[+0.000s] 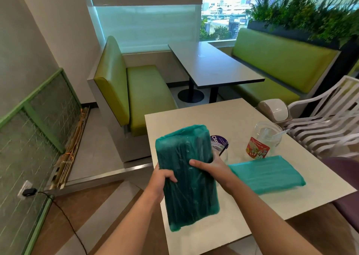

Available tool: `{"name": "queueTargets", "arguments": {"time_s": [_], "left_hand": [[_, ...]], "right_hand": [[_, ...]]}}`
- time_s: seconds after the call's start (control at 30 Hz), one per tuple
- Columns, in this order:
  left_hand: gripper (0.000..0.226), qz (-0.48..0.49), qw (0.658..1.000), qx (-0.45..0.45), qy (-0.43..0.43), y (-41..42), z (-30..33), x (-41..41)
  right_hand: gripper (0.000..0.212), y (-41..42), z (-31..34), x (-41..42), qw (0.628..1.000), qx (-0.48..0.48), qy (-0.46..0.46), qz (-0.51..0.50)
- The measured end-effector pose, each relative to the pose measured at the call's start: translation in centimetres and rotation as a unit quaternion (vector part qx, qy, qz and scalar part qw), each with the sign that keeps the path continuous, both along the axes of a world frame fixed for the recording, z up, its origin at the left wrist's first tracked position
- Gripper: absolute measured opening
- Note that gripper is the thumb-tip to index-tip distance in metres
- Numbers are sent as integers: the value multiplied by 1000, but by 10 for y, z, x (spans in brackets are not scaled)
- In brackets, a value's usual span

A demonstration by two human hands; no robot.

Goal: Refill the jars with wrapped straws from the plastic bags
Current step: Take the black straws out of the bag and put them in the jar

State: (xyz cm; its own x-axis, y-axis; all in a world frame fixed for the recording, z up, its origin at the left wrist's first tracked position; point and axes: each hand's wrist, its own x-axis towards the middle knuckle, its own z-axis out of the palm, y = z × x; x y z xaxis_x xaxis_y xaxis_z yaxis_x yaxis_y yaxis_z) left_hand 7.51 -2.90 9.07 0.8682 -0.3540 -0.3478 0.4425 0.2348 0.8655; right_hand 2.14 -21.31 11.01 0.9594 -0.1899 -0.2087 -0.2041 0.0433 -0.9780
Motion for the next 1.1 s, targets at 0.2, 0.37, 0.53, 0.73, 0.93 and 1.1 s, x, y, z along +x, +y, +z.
{"name": "queueTargets", "arguments": {"time_s": [0.2, 0.37, 0.53, 0.73, 0.93, 1.1], "left_hand": [[71, -14, 1000, 15, 19, -5, -7, 0], [60, -26, 997, 66, -13, -12, -9, 0], [34, -61, 991, 97, -73, -15, 0, -2], [39, -74, 971, 136, -180, -21, 12, 3], [21, -31, 939, 209, -273, -35, 18, 13], [16, 7, 929, 246, -275, -39, 16, 18]], "right_hand": [[65, -15, -9, -16, 990, 91, 45, 93], [61, -20, -15, -22, 991, 10, 74, 111], [52, -20, -23, -27, 996, -48, 71, 35], [55, -19, -39, -34, 996, -52, 67, -32], [37, -21, -13, -29, 991, -35, -25, -126], [22, -25, 7, -21, 967, -182, -97, -153]]}}
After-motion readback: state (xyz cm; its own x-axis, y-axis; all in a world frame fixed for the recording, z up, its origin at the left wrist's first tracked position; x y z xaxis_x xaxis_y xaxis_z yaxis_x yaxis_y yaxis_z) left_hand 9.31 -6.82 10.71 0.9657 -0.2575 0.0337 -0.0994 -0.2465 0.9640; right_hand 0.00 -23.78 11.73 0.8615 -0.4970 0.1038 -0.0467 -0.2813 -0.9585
